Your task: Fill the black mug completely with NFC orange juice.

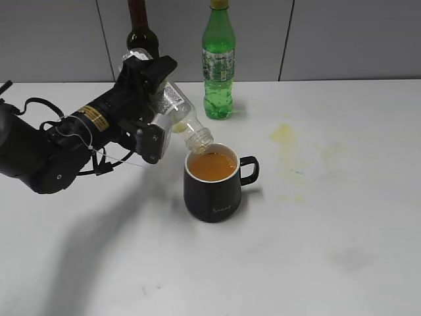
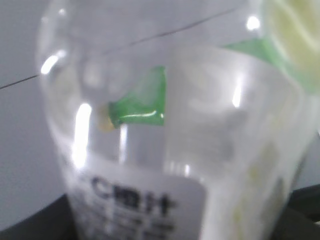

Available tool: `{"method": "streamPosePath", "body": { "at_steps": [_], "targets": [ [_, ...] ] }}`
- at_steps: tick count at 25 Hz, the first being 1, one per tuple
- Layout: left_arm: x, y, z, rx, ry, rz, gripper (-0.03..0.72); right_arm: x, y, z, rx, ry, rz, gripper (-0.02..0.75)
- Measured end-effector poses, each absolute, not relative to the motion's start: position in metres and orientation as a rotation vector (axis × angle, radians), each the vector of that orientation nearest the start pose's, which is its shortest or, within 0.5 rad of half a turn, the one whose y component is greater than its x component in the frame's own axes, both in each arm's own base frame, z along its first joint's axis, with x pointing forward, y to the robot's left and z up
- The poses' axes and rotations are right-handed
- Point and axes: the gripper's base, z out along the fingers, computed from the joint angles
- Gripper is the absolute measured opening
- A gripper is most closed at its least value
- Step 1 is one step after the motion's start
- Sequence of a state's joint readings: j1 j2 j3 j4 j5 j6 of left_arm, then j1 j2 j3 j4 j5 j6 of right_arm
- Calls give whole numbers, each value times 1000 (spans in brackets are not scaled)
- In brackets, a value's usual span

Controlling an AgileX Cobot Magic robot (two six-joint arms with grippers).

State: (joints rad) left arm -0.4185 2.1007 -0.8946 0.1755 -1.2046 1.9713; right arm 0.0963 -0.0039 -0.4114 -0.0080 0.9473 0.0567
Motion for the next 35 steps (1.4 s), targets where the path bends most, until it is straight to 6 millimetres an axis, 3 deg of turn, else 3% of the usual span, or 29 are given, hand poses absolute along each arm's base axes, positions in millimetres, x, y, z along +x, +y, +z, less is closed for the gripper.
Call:
{"method": "streamPosePath", "body": {
  "at_steps": [5,11,23,28,35],
  "targets": [
    [356,-173,140,1499,509,1080,469,9,0,261,-40,2016,88,592],
    [358,-170,142,1338,758,871,469,9,0,261,-40,2016,88,592],
    [364,-157,142,674,1317,191,469,9,0,261,-40,2016,88,592],
    [368,-145,134,413,1507,67,469,9,0,261,-40,2016,88,592],
    [380,-109,120,243,1706,32,469,9,0,261,-40,2016,88,592]
  ]
}}
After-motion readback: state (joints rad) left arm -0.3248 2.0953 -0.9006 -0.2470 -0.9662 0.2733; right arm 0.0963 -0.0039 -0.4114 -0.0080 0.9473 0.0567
